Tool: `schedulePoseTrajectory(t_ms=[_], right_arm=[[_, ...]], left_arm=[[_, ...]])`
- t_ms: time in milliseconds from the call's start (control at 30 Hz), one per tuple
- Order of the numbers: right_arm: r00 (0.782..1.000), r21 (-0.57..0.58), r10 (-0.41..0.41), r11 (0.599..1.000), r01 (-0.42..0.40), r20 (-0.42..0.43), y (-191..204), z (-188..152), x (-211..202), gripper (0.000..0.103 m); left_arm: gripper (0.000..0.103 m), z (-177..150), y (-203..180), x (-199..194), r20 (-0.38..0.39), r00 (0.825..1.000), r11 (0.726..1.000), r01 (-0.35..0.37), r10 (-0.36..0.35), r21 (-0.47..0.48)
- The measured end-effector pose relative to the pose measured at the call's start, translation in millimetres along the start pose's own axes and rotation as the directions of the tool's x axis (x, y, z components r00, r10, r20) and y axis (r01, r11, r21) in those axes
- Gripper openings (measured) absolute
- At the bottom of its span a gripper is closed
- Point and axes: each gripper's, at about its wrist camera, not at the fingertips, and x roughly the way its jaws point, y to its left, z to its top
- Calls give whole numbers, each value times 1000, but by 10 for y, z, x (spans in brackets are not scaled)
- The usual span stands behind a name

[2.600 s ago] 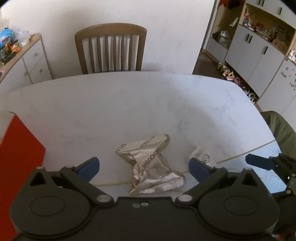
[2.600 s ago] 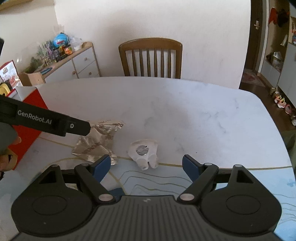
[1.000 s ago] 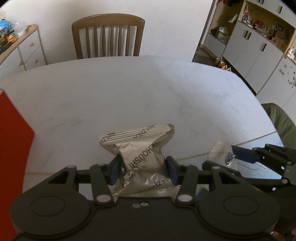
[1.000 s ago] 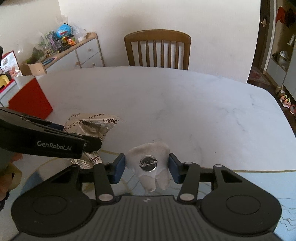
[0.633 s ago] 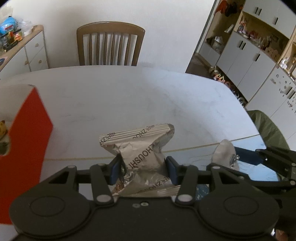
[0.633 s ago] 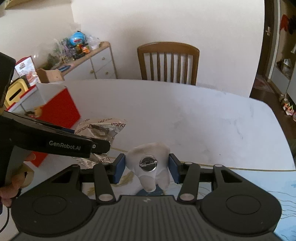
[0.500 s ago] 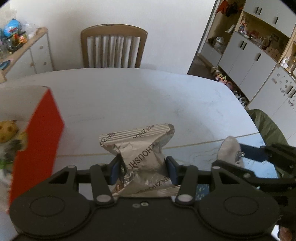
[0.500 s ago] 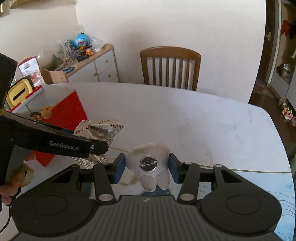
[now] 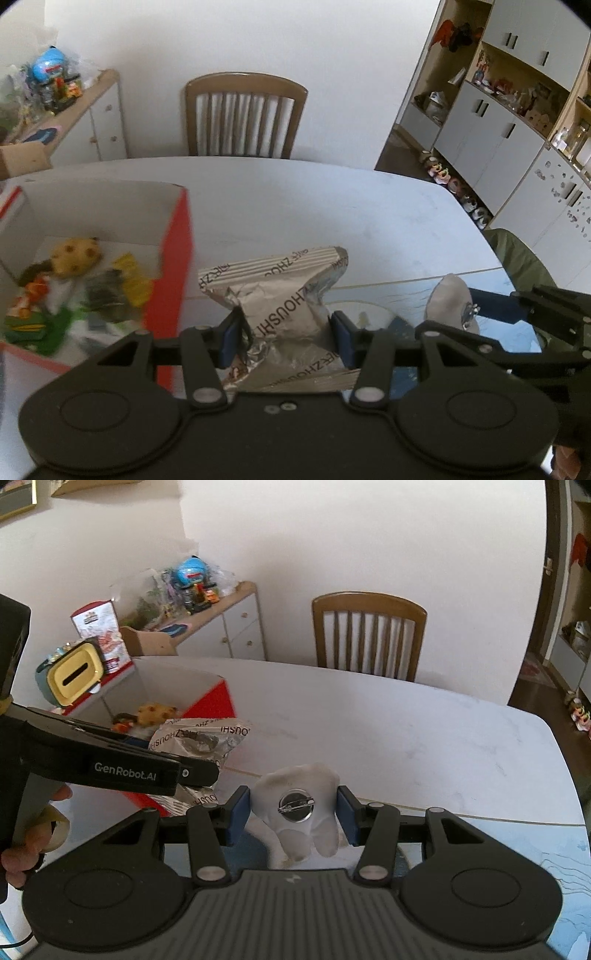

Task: Organize objects
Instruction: 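Carry silver foil bag with left tool while right tool carries tooth plush to box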

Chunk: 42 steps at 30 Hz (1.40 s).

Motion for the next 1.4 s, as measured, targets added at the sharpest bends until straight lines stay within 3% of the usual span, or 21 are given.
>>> schedulePoseTrajectory(t_ms=[367,767,1400], right_arm=[[999,-21,34,999,-33,17,798,198,31,50],[999,-24,52,998,-51,16,1507,445,473,50],[999,-28,12,1000,-13,-35,1912,730,1491,50]], left_arm=[[50,-50,743,-412,12,1000,1000,-26,26,-4],[50,-7,1449,-480,16,999,999,-49,49,3],[50,194,2491,-71,-50,988,989,-147,147,-8]])
